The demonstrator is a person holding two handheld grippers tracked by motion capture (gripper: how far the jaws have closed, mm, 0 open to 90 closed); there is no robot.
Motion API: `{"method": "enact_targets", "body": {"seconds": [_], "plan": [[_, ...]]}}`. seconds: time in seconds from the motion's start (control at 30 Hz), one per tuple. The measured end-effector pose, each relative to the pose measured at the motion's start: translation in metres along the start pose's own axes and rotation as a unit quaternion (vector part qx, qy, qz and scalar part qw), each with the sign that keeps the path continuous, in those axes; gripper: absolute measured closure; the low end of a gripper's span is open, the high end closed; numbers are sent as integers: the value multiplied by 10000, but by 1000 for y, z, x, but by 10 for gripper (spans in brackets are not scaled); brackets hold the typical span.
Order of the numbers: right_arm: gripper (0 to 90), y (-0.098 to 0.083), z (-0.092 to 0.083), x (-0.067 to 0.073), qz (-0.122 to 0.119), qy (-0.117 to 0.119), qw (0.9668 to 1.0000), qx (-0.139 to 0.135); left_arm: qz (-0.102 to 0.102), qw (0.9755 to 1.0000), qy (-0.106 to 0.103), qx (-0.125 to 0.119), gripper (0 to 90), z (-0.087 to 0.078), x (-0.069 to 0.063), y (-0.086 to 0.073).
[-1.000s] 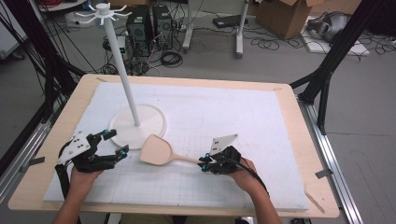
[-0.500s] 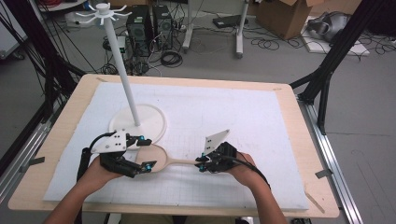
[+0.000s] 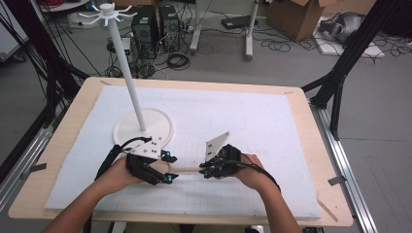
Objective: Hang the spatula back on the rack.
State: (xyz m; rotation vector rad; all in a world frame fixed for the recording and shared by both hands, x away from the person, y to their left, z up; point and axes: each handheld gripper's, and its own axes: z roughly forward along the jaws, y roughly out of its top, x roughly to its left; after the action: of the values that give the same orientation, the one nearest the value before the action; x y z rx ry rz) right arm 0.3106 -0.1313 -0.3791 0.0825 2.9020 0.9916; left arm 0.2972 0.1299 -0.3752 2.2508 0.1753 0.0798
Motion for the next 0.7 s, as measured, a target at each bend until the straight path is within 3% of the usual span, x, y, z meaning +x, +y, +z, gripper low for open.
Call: {"method": "enact_targets", "body": {"seconds": [0.33,0.7], "plan": [[768,7,1,1,-142,71,9998,103,64,9982,-147,572,529,22,4,4],[768,16,2,3,-377,165,9988,272,119,9956,-254,892,684,34,5,7]]}}
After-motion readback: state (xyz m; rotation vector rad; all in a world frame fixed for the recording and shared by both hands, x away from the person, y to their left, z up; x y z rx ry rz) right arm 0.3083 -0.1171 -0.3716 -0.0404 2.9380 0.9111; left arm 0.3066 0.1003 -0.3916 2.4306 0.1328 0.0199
